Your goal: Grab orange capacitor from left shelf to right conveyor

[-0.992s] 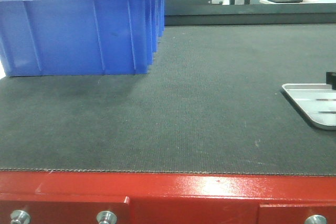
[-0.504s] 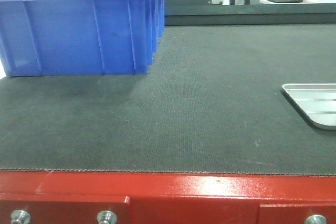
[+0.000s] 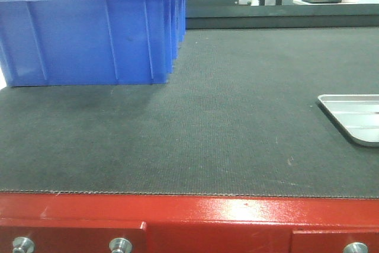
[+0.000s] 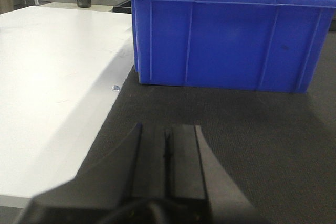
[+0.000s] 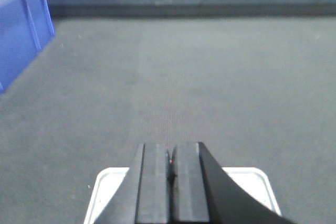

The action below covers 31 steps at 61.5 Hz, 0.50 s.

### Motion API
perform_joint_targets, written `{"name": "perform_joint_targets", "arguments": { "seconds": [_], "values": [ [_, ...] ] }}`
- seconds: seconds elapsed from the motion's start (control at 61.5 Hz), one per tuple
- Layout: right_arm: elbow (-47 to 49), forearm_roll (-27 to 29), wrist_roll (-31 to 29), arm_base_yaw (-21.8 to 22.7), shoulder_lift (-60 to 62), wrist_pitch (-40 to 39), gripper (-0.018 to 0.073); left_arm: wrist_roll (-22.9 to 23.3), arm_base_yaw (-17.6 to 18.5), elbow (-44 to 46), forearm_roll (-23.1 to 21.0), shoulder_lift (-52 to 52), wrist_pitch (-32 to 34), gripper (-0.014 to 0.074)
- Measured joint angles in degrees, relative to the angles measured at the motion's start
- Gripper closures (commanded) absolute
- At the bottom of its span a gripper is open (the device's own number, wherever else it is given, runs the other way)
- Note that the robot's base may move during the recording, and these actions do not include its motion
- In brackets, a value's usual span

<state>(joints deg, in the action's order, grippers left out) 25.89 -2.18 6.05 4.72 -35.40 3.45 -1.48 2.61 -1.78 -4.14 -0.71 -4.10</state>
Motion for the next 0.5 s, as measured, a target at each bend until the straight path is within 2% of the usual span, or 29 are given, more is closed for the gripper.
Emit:
{"name": "perform_joint_targets", "arguments": {
  "seconds": [0.504],
  "values": [
    [0.0, 0.0, 0.0, 0.0, 2.8, 1.1, 0.0503, 0.0, 0.0, 0.0, 0.0, 0.0, 0.0, 0.0723]
  ]
}}
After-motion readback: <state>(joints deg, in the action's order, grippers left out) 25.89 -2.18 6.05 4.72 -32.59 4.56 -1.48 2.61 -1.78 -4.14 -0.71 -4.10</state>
